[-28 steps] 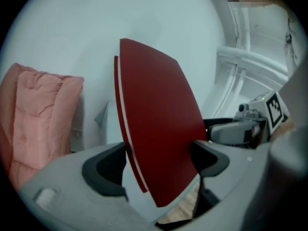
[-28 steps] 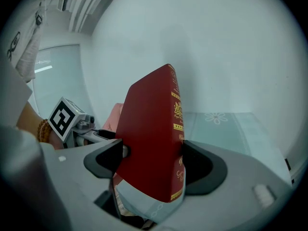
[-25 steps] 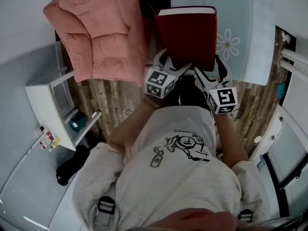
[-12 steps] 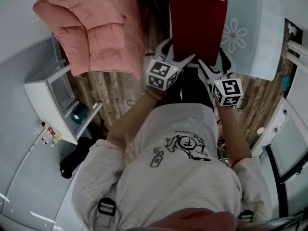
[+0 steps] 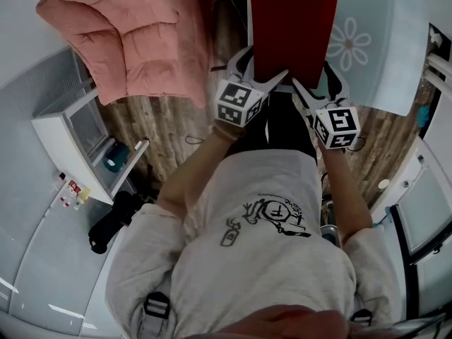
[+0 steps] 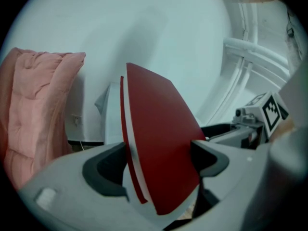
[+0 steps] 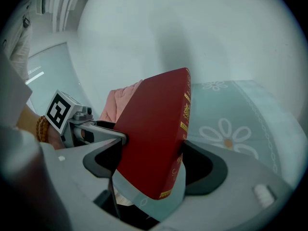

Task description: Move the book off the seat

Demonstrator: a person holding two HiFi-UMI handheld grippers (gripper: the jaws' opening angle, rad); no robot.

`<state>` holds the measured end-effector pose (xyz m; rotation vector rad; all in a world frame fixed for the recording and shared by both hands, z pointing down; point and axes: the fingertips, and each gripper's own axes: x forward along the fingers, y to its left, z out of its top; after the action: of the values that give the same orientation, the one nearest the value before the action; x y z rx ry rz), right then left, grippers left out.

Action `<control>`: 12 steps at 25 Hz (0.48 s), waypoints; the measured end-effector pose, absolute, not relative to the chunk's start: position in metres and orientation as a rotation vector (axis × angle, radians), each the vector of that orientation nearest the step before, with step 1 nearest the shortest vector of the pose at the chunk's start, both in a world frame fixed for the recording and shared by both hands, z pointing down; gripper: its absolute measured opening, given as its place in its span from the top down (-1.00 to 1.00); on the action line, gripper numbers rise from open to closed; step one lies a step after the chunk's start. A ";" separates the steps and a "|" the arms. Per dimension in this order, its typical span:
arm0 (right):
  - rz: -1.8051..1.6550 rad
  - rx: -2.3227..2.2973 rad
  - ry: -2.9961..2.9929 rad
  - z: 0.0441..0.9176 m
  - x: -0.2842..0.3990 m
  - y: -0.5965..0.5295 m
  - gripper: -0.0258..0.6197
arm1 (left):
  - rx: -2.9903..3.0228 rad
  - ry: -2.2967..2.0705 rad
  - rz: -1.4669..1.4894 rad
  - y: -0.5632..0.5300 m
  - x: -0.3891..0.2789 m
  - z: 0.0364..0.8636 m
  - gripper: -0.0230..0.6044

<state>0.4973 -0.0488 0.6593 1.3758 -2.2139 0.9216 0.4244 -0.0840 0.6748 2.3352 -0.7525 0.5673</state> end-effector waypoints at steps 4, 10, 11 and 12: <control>0.944 1.347 -2.205 0.672 0.495 -0.045 -0.34 | 2.324 -0.749 0.570 -0.081 0.425 0.686 -0.28; 0.955 1.329 -2.197 0.687 0.496 -0.049 -0.33 | 2.316 -0.758 0.563 -0.086 0.426 0.697 -0.28; 0.957 1.326 -2.196 0.688 0.496 -0.050 -0.33 | 2.313 -0.760 0.559 -0.087 0.426 0.698 -0.28; 0.959 1.324 -2.194 0.690 0.496 -0.051 -0.33 | 2.310 -0.762 0.556 -0.089 0.426 0.699 -0.28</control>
<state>0.4957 -0.0514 0.6902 1.3237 -2.1942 0.9588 0.4257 -0.0885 0.6995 2.3097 -0.7617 0.5562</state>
